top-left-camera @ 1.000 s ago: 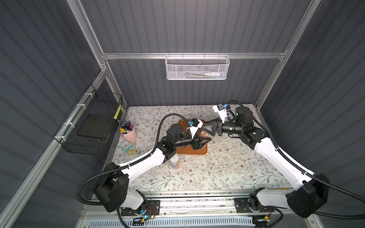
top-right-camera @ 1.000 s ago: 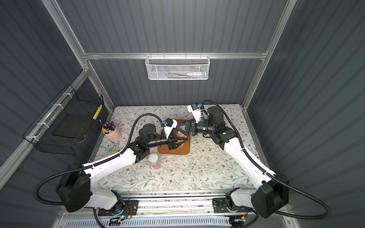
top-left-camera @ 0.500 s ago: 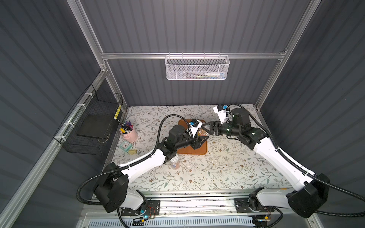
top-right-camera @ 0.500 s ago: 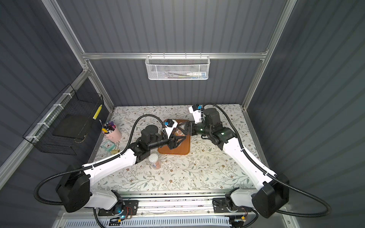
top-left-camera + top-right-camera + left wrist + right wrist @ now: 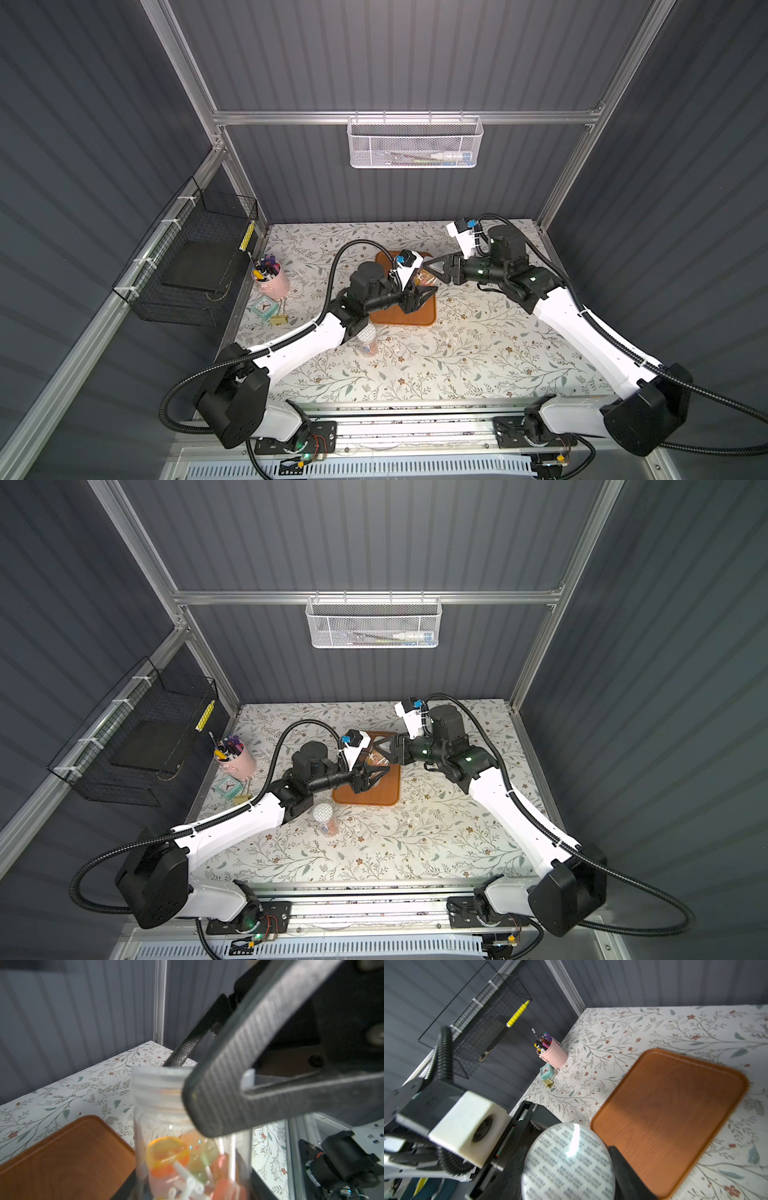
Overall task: Pour the candies out of the jar
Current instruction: Unscrew the lid from the jar.
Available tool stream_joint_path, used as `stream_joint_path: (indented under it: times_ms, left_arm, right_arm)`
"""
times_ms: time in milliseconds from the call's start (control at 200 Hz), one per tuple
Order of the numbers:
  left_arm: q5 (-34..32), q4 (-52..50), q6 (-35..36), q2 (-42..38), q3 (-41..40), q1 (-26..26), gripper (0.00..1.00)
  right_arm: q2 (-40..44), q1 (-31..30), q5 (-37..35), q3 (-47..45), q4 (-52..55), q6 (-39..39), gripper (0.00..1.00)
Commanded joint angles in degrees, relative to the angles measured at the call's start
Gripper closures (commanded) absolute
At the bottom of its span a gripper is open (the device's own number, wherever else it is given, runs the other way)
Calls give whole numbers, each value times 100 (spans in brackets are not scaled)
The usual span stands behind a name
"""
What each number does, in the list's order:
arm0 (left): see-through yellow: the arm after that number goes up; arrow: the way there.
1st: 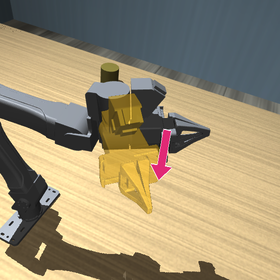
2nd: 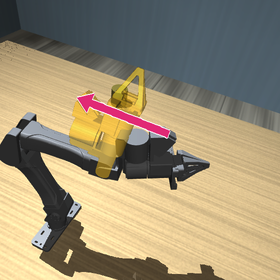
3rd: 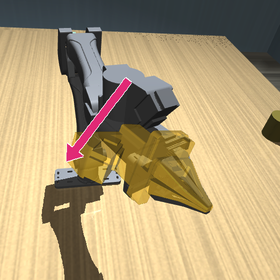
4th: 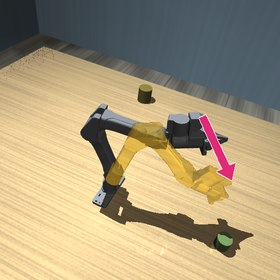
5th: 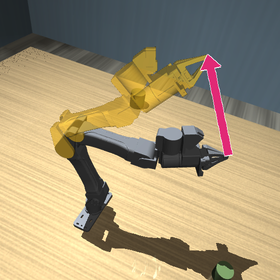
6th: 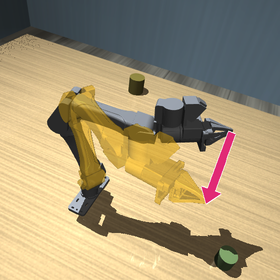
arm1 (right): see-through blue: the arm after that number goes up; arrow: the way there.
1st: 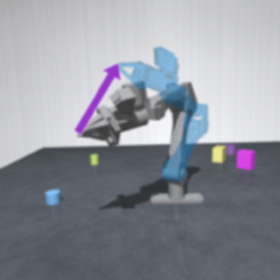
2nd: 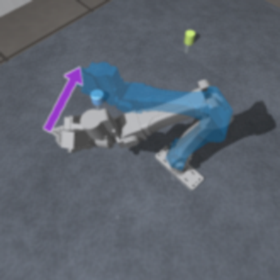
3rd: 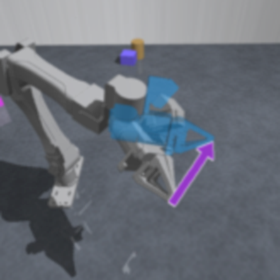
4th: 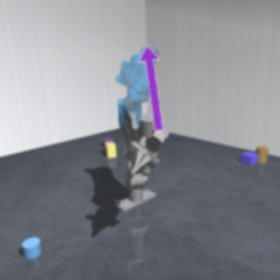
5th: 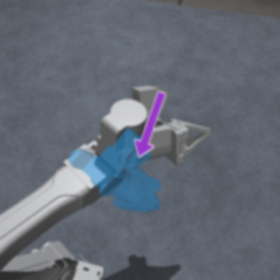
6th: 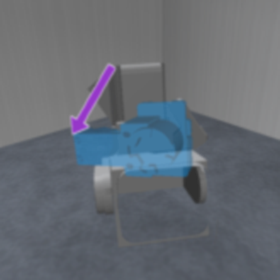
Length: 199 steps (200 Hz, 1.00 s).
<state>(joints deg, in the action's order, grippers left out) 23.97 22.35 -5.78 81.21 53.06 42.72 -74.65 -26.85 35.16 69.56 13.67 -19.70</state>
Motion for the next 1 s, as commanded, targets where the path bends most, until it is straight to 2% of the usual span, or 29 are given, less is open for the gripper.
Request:
stream_joint_path:
  times_ms: [0,115,200,355,445,590,695,855,990]
  left_arm:
    - [1552,415,-173,-52,55,75,100]
    - [2117,1330,-940,89,-98,-90,100]
    - [2234,1960,-1428,235,-169,-193,100]
    - [2100,1705,-1275,317,-52,-194,100]
    - [1945,1356,-1050,283,28,-194,100]
    - [1467,820,-740,157,64,-194,100]
    - [901,425,-521,59,64,-182,100]
    - [21,126,-297,-24,14,-117,100]
    - [-469,218,-111,-62,-72,-2,100]
  right_arm:
    - [214,-20,1788,80,-805,506,57]
    - [193,31,2227,183,-773,589,57]
    - [188,39,2270,213,-702,599,57]
    - [275,35,1979,163,-648,617,55]
    - [276,45,1803,210,-527,643,47]
    - [249,40,1426,247,-334,609,27]
    - [237,40,706,328,-63,443,16]
    - [128,36,-309,465,486,35,14]
    - [97,15,-984,354,622,-339,15]
